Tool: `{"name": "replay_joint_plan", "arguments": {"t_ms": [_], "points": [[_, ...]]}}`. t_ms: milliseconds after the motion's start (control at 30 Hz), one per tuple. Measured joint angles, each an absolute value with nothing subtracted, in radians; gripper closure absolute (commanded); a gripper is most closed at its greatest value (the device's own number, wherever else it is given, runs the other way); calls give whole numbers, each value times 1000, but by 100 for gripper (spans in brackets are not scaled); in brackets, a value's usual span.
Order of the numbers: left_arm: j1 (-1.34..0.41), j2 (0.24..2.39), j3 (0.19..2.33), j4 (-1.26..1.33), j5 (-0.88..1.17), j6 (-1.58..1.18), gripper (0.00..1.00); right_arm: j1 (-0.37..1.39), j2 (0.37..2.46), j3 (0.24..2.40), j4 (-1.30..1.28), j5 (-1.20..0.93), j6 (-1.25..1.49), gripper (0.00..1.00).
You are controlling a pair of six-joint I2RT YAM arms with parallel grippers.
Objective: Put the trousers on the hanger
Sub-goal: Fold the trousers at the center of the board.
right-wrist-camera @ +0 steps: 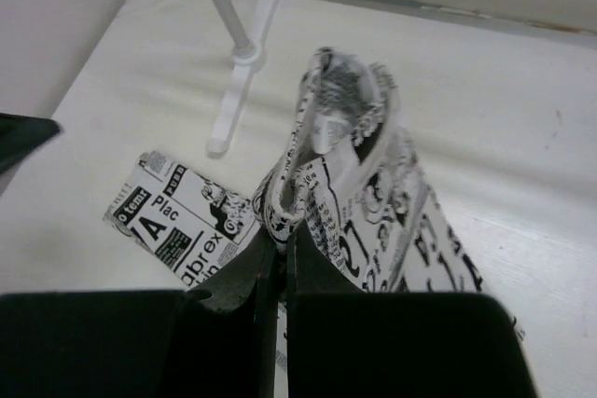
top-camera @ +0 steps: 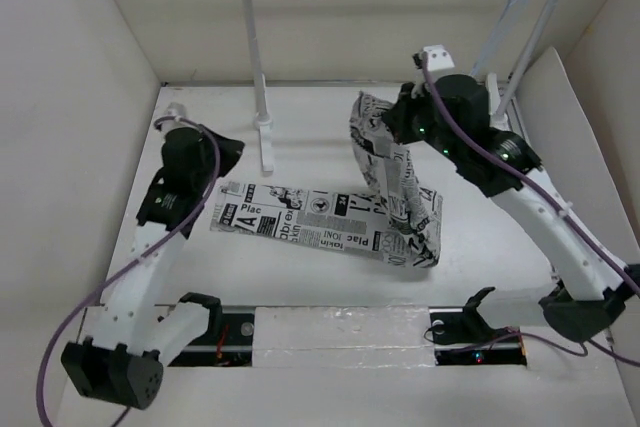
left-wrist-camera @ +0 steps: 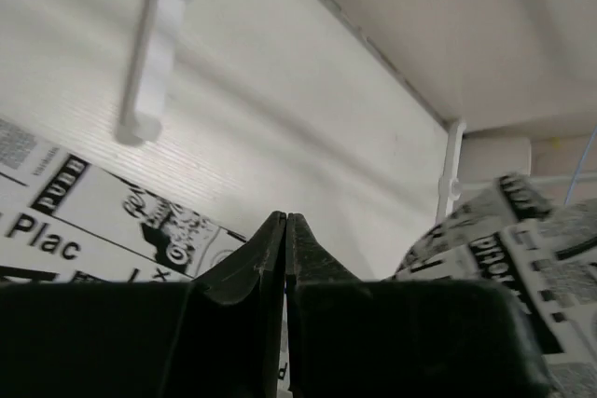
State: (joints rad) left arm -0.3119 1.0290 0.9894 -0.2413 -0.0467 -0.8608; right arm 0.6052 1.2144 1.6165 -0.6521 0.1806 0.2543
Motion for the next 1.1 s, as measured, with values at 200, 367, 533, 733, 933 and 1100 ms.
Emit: {"name": "replay_joint_plan", "arguments": {"t_ms": [200,367,533,733,933,1100], "points": [[-37,918,944,-323,68,-793,100,768,1485,1700,-576,244,284,100],[-15,961,942,-373,115,-776,100,854,1739,1893,-545,249,311,100],[-7,975,1017,-427,117,-757,100,906,1961,2160,-544,249,324,100],[-4,963,1171,-534,-52,-749,100,969,2075,2265,-495,191,352,75],[-4,968,1380,-655,-251,-747,100,1029,2267,2327,-389,-19,418,27],[-4,983,1466,-636,-285,-728,99,1041,2313,2271,-432,-120,402,43]]}}
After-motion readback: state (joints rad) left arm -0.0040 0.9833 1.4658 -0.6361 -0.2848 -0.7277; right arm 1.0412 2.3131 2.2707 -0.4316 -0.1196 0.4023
